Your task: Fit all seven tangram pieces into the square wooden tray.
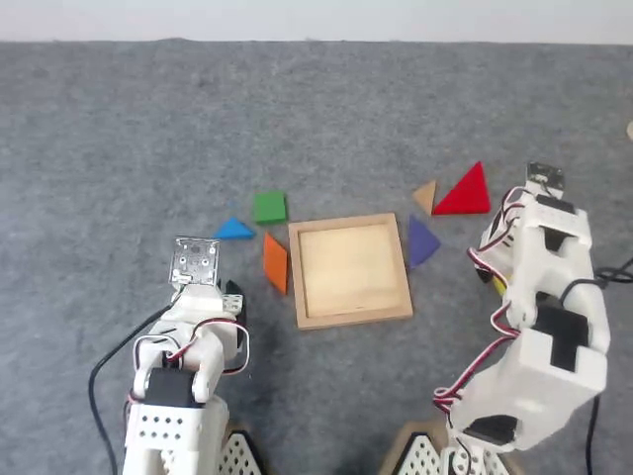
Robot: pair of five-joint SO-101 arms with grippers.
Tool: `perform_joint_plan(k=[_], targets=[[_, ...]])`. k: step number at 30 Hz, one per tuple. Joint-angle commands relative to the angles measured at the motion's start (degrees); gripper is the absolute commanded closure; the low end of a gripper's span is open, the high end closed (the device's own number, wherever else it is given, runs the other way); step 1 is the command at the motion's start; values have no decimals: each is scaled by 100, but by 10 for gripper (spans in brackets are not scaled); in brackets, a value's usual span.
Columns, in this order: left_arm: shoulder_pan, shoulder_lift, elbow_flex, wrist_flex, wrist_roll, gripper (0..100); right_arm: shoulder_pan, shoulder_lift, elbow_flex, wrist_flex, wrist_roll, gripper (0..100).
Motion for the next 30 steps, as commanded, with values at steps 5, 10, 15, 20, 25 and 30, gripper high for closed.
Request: perform_joint_plan(k=[5,10,15,20,25,30], targets=[[-44,-79,-101,18,35,946,75,31,-308,13,62,671],[-44,-79,-101,18,35,946,75,22,-281,13,53,755],[-44,-79,-101,18,35,946,75,4,-299,13,53,903],[-44,-79,-101,18,35,946,84,4,-299,22,44,890],[-44,-79,-101,18,35,946,75,-4,-571,400,9,890],[-44,-79,-101,18,35,946,-13,-4,-818,593,9,890]])
